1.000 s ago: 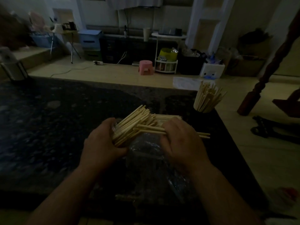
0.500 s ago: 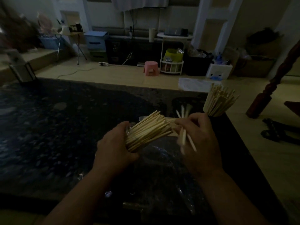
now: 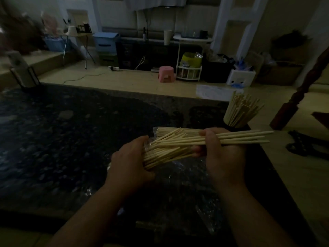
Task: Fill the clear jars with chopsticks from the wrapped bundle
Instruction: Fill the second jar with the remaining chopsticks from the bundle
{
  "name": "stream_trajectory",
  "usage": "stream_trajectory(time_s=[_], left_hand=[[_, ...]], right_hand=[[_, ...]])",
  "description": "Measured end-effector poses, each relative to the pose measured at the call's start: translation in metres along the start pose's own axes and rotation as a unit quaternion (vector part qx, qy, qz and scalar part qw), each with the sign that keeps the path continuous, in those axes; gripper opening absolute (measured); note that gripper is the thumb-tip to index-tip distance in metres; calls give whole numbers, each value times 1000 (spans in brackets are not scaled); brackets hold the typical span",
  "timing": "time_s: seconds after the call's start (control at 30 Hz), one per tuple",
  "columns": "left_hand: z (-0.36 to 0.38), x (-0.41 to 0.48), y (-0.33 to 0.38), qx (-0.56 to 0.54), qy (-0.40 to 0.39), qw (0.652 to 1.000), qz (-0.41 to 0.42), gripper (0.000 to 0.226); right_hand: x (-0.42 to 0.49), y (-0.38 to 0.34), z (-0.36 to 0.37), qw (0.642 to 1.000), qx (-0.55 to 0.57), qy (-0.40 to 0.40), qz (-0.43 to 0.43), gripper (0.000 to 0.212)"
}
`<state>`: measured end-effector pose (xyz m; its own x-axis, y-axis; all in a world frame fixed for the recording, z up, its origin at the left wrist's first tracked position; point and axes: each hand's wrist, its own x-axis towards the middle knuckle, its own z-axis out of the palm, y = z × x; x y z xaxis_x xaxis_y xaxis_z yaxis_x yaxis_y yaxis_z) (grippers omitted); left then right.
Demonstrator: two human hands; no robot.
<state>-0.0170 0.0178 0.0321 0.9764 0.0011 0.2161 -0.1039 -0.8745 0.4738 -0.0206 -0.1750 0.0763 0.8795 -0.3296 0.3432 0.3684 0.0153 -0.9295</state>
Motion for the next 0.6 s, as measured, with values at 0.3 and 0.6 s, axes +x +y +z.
stream_trajectory(time_s=[0.3,0.6], left_hand=[[1,-2,3,-7,-18,1000,20,101],[1,-1,2,-14,-17,999,26,101]], right_hand=[[7,7,-3,995,-97,-28,26,30],[11,11,0,984,28,-56,165,13]])
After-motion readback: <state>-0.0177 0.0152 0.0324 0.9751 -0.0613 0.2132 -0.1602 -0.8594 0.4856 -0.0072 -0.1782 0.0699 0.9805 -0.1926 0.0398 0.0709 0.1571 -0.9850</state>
